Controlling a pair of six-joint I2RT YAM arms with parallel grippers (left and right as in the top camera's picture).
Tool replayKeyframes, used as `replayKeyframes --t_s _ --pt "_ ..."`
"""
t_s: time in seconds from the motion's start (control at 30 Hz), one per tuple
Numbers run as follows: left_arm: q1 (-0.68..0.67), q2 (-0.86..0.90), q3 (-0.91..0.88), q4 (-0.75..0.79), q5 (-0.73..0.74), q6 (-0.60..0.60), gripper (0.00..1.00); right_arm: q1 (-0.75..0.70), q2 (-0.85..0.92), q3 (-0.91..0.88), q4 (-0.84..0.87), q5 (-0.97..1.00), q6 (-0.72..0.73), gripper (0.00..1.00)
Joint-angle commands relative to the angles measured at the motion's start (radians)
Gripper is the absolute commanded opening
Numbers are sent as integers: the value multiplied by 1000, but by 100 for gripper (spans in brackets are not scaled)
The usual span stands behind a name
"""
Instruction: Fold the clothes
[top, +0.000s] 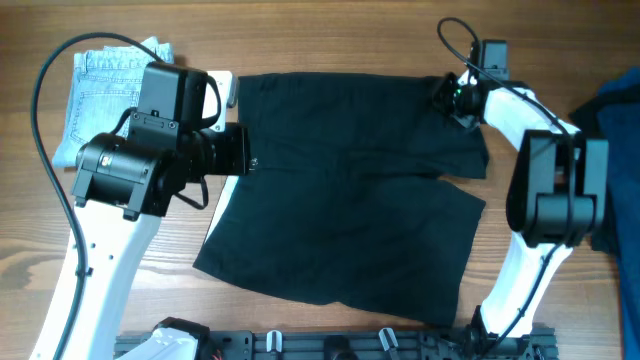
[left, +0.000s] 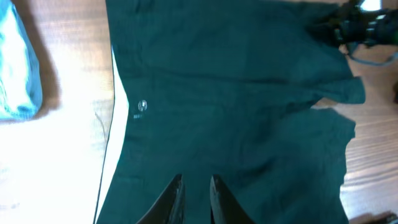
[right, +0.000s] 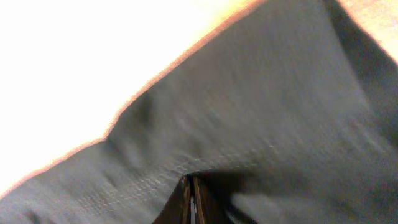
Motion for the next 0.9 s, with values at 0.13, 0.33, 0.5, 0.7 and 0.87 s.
replayKeyframes --t_s 0.13,0.33,0.5,0.7,0.87 --pt "-5 0 7 51 -9 15 38 78 195 -25 293 -159 269 5" --pt "-5 20 7 51 -10 16 66 44 129 101 286 -349 60 9" --pt "-3 50 7 61 -82 16 88 -33 -100 111 168 -326 -55 26" --pt "-3 180 7 89 -114 16 60 -130 -388 110 -323 -56 -231 29" --pt "-3 244 7 109 -114 12 4 -95 -321 23 -385 -9 -260 6"
